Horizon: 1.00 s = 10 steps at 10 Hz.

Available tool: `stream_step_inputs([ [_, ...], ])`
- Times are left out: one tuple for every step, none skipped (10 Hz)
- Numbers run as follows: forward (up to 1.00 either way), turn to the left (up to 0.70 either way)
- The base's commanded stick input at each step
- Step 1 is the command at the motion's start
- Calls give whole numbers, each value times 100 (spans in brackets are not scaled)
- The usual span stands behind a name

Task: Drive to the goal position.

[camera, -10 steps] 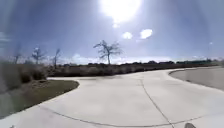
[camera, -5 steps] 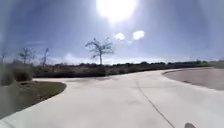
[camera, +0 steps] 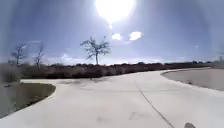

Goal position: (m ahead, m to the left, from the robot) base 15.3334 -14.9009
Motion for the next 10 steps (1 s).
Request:
stream_step_inputs([
  [100,0],
  [100,0],
  [100,0],
  [100,0],
  [100,-7],
  [100,-23],
  [100,-40],
  [100,-39],
  [100,-14],
  [100,0],
])
